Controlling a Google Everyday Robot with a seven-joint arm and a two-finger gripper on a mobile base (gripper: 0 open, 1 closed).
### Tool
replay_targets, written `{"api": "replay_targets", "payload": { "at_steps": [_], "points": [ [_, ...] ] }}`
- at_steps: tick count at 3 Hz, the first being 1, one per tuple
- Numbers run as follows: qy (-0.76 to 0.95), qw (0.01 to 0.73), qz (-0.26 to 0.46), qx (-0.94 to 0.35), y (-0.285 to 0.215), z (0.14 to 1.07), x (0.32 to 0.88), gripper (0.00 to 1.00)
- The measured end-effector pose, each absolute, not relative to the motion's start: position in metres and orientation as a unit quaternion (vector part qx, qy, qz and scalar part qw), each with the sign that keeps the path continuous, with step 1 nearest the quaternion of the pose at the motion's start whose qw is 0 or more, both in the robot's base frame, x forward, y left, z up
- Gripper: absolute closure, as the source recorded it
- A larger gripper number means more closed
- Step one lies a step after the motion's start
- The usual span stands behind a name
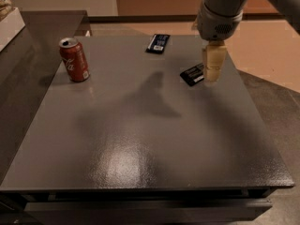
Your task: Move rxbar chocolate near coke can
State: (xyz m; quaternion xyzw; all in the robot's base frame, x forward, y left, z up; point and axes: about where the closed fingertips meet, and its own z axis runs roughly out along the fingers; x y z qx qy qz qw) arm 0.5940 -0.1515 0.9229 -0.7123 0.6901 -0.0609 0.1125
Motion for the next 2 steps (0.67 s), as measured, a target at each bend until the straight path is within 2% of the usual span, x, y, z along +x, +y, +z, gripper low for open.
{"api": "replay_targets", "payload": {
  "at_steps": [2],
  "points": [
    [0.638, 0.041, -0.075, -0.766, -0.142, 0.873, 0.664, 0.00]
  ]
}}
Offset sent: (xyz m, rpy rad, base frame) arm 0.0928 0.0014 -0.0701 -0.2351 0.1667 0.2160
